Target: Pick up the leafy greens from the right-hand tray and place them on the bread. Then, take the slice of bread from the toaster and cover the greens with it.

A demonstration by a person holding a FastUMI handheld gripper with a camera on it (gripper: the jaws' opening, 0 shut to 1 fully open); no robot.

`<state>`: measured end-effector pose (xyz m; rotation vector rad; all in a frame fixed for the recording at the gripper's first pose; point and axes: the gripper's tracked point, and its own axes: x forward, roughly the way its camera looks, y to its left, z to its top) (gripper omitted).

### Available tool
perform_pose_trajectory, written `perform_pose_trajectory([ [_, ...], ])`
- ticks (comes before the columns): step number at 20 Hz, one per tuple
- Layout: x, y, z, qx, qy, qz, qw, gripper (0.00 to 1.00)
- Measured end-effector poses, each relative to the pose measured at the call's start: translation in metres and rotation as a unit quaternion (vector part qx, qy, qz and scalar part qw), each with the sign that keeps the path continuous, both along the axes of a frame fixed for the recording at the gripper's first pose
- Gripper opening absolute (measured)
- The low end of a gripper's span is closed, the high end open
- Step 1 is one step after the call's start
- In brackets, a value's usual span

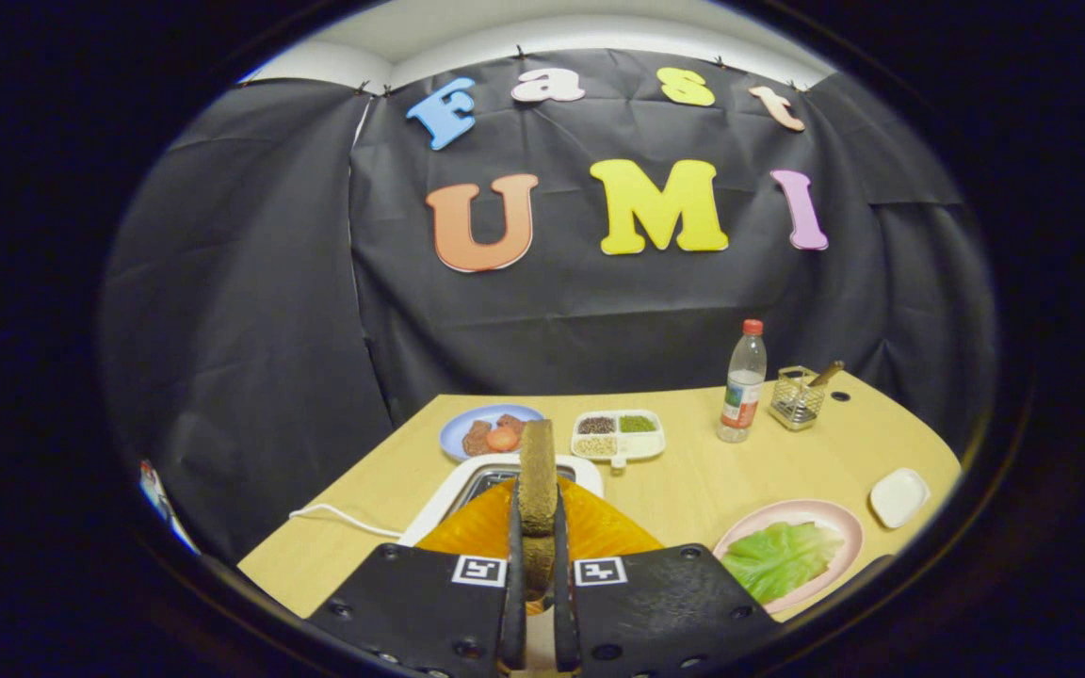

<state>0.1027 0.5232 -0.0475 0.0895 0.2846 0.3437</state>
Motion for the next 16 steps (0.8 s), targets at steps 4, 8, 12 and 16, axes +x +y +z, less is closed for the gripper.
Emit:
perform_pose_trajectory([
  [4, -0.015, -0.015, 0.054, 0.047, -0.041, 0.013, 0.998, 0.11],
  [8, -0.024, -0.046, 0.086, 0.062, -0.082, 0.007, 0.995, 0.11],
  [12, -0.021, -0.091, 0.082, 0.07, -0.084, -0.015, 0.994, 0.11],
  [16, -0.01, -0.145, 0.053, 0.063, -0.065, -0.056, 0.994, 0.11],
])
